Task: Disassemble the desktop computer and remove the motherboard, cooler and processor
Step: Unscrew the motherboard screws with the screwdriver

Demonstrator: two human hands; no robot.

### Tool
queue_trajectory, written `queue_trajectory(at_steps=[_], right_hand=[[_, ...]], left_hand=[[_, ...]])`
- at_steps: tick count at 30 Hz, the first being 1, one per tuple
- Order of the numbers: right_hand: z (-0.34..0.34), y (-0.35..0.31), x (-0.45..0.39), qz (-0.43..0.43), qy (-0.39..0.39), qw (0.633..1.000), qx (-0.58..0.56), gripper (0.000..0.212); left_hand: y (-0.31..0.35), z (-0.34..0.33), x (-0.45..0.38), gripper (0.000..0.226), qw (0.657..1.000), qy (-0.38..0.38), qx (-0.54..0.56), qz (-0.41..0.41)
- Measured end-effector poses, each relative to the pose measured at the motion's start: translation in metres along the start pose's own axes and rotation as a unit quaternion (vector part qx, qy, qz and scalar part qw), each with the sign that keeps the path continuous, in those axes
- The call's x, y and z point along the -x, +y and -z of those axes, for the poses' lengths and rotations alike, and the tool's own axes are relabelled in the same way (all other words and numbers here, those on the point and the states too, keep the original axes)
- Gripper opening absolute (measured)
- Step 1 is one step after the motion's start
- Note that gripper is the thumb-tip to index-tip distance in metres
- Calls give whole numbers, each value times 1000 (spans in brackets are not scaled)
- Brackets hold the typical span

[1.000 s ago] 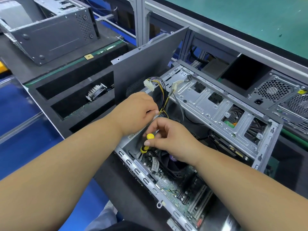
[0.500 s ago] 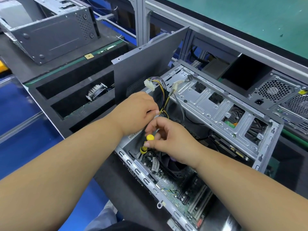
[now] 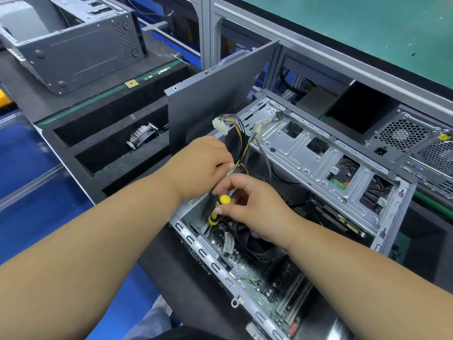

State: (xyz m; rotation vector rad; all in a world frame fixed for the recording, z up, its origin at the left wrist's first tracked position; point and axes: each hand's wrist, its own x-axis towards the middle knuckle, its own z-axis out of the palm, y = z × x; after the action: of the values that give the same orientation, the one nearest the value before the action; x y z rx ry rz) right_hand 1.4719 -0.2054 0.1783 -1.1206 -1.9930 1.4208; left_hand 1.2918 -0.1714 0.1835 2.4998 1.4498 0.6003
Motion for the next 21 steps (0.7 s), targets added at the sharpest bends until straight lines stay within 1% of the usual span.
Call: queue_trajectory(at_steps=[2,7,9,13,17,19,21], right_hand=[[0,1,0,-15,-8,999,-29,24],[1,-1,2,-7,-28,1000,-9,25],[0,-1,2,17,-23,1000,-8,23],[-1,-1,1,32,0,999,7,20],[0,-1,1,9,-3,1000,-24,29],[-1,-1,1,-3,-11,999,-49,27],[-1,-1,2,2,-11,999,-40,24]], left_hand=[[0,0,0,15,1000,1,-1,0],[0,-1,0,16,1000,-3,-3,2],[0,0,0,17,1000,-7,-6,1],[0,0,0,18,1000,-10,-3,1],[0,-1,0,17,1000,-10,-4,2],[-1,-1,-1,18,1000,-10,-6,2],[-1,-2,0,17,1000,-9,-3,3]])
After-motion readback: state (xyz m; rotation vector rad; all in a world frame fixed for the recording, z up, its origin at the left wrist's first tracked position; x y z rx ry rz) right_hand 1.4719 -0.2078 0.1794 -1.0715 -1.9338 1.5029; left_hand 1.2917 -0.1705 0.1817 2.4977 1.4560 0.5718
